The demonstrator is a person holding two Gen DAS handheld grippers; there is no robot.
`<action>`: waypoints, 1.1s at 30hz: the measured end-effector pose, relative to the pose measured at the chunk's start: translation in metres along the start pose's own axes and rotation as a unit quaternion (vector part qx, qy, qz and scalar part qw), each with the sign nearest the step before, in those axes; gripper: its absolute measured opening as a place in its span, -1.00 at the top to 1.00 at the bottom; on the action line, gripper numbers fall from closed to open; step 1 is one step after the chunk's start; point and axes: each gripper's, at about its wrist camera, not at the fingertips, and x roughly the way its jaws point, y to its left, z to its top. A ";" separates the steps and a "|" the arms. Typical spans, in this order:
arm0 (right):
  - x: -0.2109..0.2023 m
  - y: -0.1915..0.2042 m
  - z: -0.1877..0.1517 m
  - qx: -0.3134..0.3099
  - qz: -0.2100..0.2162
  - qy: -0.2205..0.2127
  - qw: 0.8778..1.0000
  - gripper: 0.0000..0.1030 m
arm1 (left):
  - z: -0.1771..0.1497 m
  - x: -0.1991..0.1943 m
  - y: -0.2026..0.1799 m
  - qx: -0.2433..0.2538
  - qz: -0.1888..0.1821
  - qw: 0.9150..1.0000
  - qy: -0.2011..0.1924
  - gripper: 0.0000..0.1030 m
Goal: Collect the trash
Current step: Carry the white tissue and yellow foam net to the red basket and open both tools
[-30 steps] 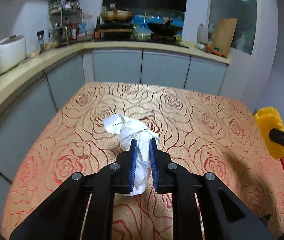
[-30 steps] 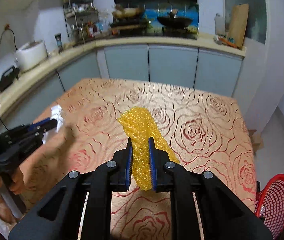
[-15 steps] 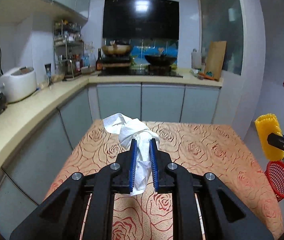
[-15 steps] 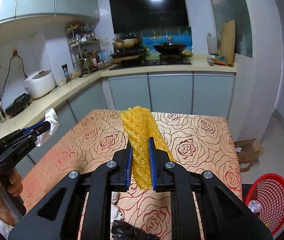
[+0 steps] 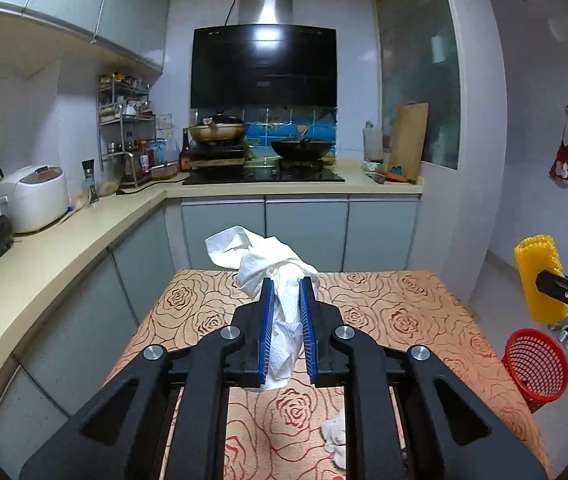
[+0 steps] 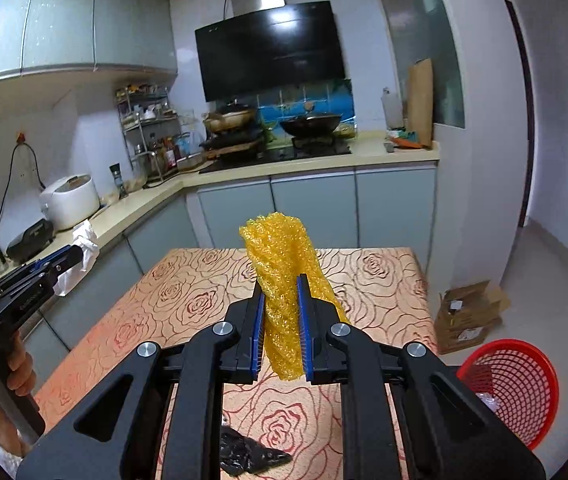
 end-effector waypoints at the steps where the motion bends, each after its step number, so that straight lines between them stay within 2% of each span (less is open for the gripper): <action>1: -0.004 -0.004 0.000 0.003 -0.003 -0.004 1.000 0.71 | 0.001 -0.002 -0.004 0.003 -0.002 1.000 -0.002 0.75; 10: -0.034 -0.034 -0.004 0.022 -0.032 -0.022 0.999 0.71 | -0.001 -0.014 -0.047 0.030 -0.038 0.999 -0.011 0.75; 19: -0.063 -0.075 -0.014 0.048 -0.076 -0.033 0.995 0.71 | -0.004 -0.009 -0.096 0.052 -0.086 0.995 -0.005 0.75; 33: -0.093 -0.130 -0.031 0.085 -0.146 -0.034 0.985 0.71 | -0.021 0.007 -0.177 0.085 -0.173 0.981 0.017 0.75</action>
